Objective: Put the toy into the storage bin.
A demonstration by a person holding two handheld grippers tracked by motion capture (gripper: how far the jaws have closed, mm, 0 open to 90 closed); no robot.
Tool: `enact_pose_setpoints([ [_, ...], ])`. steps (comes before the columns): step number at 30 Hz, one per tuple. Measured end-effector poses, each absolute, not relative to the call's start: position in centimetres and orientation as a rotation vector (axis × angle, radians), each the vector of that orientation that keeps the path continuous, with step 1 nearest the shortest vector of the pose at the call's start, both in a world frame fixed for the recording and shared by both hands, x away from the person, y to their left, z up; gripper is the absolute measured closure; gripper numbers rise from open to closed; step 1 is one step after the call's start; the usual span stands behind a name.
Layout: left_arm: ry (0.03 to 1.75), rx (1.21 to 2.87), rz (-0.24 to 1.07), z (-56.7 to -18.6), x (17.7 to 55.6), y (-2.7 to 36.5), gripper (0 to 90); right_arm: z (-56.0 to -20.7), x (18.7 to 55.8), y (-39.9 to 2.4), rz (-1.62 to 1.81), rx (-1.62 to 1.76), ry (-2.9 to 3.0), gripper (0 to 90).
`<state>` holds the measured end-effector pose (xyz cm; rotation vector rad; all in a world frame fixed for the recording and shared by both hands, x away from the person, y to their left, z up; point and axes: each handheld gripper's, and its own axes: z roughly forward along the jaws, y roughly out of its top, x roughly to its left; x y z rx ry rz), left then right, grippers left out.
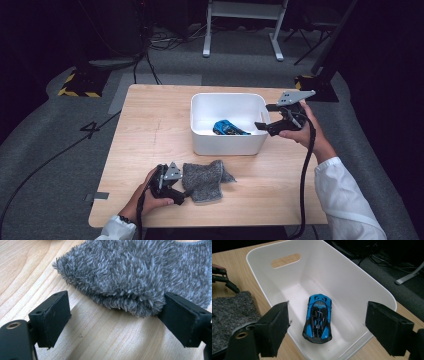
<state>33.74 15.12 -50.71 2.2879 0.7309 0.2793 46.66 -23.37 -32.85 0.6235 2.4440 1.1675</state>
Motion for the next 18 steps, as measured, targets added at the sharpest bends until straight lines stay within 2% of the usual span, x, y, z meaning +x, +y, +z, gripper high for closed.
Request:
enact_pose_setpoints([
  [18, 0.732, 2.287, 0.279, -50.7, 33.7, 15.1, 12.0, -32.8, 44.1, -25.8, 1.202, 0.603, 2.395, 19.3],
])
